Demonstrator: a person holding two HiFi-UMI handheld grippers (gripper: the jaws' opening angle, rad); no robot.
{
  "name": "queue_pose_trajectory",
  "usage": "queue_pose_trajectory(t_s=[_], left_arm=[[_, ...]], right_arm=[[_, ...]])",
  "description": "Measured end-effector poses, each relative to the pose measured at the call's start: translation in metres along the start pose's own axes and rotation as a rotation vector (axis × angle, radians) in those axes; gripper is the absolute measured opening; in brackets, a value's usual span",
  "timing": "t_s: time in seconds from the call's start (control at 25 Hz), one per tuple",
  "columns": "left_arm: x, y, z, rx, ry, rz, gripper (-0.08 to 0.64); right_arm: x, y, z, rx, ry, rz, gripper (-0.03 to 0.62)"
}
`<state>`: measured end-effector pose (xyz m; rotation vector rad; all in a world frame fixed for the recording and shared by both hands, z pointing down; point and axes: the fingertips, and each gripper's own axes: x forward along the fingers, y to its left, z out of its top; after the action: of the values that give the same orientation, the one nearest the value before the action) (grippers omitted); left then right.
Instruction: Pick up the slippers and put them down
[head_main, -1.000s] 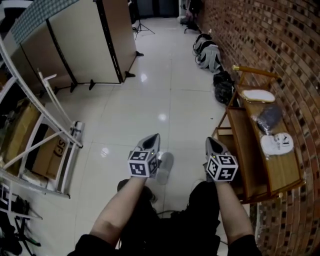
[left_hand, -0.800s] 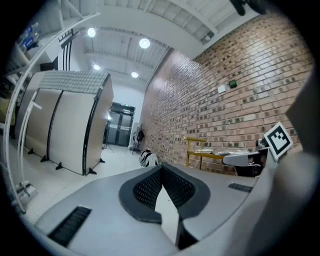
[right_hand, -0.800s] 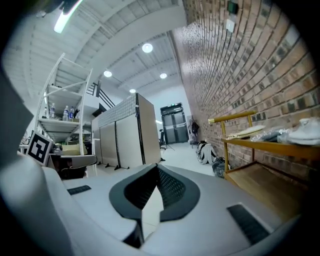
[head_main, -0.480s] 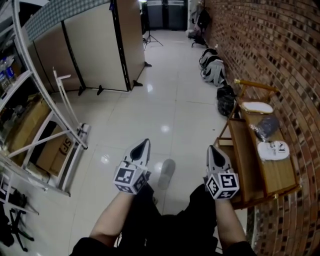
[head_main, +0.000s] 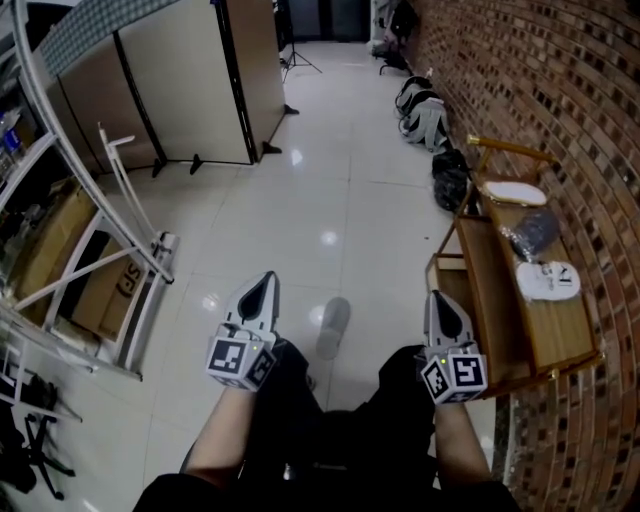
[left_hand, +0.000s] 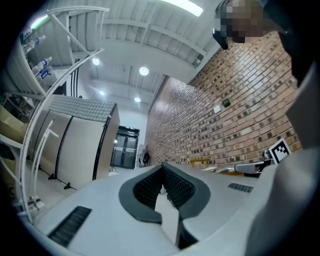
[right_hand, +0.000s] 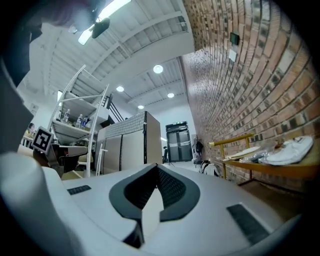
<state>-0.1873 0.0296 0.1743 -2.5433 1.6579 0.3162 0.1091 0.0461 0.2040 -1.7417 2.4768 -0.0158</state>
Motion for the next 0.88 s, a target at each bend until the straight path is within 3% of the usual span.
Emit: queue_pose_trajectory(t_s=[0.12, 0.36, 0.88], left_arm=[[-0.001, -0.001, 0.000, -0.014, -0.002, -0.001, 0.003], [0.000, -0.017, -0.006, -0.051, -0.002, -0.042, 0.003], [-0.009, -0.005, -0.031, -0.068, 0.065, 0.008, 0.003]], right_arm=[[-0.007, -0.014, -0.003, 0.054, -0.012, -0.037, 0.009], [-0.004, -0.005, 0.000, -0.006, -0.019, -0.015, 0.009], [-0.003, 0.004, -0.016, -0.011, 0.026, -0.027, 0.006]])
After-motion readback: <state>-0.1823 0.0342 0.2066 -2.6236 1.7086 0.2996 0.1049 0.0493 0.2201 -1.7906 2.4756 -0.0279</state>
